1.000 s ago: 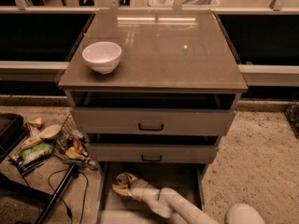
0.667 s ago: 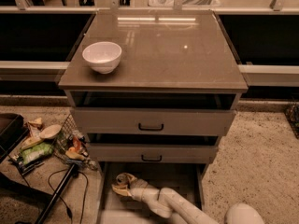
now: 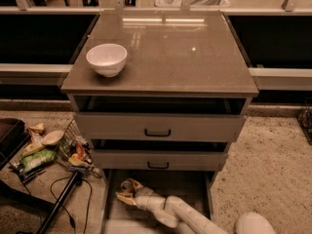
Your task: Place orange can into bottom drawer
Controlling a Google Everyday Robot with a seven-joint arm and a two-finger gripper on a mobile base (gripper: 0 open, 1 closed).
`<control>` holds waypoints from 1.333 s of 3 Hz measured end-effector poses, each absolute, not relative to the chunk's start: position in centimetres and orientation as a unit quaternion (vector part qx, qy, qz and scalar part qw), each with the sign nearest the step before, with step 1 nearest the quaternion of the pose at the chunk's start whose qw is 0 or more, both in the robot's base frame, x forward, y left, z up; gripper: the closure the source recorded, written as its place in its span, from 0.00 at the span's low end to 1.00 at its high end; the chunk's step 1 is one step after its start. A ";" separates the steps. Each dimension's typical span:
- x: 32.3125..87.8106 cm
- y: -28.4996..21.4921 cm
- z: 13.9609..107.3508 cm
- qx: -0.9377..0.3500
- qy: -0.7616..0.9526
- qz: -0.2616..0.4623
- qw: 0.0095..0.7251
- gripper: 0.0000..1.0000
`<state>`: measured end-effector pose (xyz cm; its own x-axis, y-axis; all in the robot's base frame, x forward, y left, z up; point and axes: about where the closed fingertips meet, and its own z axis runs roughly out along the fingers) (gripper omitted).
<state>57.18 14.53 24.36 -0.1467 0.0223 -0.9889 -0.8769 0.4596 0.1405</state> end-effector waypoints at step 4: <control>55.1 8.4 25.8 -0.326 0.723 0.352 0.497 0.00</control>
Offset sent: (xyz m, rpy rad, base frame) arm -0.0003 0.0014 0.0005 0.0012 -0.0001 0.0018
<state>55.13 8.40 25.84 -0.2933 -0.1221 -0.9482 -0.8219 0.5389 0.1848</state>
